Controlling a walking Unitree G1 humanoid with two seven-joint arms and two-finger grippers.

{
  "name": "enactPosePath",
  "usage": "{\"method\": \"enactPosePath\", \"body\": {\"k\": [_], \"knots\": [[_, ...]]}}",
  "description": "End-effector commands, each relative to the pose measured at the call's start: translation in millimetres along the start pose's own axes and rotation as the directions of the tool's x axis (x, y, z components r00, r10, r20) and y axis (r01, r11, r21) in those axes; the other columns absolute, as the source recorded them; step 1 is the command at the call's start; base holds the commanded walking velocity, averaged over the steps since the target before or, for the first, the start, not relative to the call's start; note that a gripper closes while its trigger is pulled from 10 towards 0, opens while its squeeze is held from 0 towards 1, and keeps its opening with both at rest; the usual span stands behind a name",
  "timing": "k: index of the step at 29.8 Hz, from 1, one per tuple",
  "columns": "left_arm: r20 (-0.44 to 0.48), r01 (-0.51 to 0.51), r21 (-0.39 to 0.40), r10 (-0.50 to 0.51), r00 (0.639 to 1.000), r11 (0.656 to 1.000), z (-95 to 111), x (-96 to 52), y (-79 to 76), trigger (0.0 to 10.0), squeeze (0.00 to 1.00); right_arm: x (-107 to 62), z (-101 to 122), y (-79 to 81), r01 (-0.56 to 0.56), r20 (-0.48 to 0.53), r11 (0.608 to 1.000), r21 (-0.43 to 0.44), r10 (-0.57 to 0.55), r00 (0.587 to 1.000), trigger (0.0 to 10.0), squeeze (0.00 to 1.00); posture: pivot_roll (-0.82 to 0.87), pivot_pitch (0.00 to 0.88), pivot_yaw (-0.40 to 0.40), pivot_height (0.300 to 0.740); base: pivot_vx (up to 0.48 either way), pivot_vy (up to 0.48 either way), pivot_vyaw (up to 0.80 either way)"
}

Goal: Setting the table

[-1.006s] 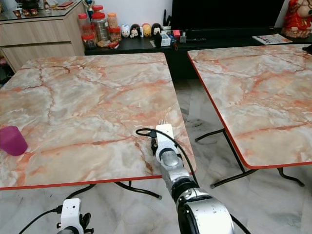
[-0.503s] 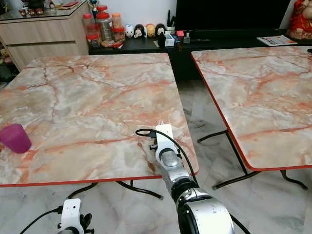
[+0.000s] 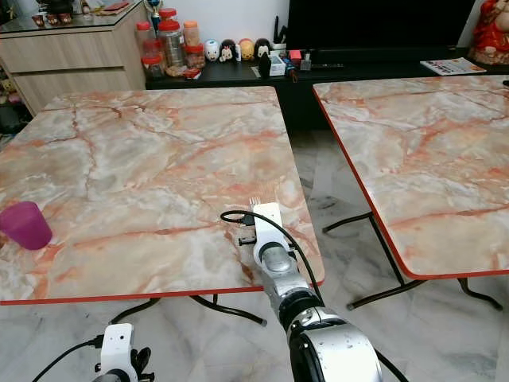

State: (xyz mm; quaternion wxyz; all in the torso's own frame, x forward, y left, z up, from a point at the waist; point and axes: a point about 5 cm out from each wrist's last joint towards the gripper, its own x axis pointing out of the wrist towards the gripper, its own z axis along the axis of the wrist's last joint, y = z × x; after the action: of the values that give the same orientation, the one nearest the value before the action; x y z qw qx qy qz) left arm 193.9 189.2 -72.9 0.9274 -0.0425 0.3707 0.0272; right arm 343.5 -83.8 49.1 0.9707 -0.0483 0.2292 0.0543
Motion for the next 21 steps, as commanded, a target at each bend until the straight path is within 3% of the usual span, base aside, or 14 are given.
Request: {"method": "enactPosePath", "body": {"k": [1,13,16,17,18,21], "knots": [[-0.016,0.008,0.003,-0.008,1.0,1.0,-2,-0.2,-0.5,10.0,0.0,-0.9,-9,-2.2,0.009,-0.039,1.0,0.011,-0.009,0.999,0.0,0.0,0.08,0.0,0.025,0.728,0.0,0.0,0.0],[-0.019,0.004,0.013,-0.004,1.0,1.0,-2,-0.2,2.2,10.0,0.0,-1.5,-10,0.5,0.001,-0.033,1.0,0.017,0.0,0.999,0.0,0.0,0.09,0.0,0.029,0.728,0.0,0.0,0.0],[-0.014,-0.018,0.036,0.019,1.0,0.999,0,-0.2,5.3,10.0,0.0,-0.5,2,4.1,-0.022,0.033,0.999,0.038,0.021,0.999,0.0,0.0,0.08,0.0,0.031,0.728,0.0,0.0,0.0],[-0.015,-0.028,0.04,0.028,0.999,0.999,0,-0.2,6.4,10.0,0.0,-0.3,6,4.6,-0.024,0.055,0.999,0.043,0.022,0.998,7.6,0.0,0.08,0.0,0.031,0.728,0.0,0.0,0.0],[-0.017,-0.036,0.042,0.036,0.999,0.998,0,-0.4,7.4,10.0,0.0,-0.2,12,5.2,-0.028,0.094,0.999,0.044,0.024,0.995,10.0,0.0,0.08,0.0,0.029,0.728,0.0,0.0,0.0],[-0.018,-0.037,0.042,0.038,0.999,0.998,-1,-0.7,7.4,10.0,0.0,-0.6,25,4.6,-0.027,0.178,0.999,0.027,0.022,0.984,10.0,0.0,0.08,0.0,0.029,0.728,0.0,0.0,0.0]]}}
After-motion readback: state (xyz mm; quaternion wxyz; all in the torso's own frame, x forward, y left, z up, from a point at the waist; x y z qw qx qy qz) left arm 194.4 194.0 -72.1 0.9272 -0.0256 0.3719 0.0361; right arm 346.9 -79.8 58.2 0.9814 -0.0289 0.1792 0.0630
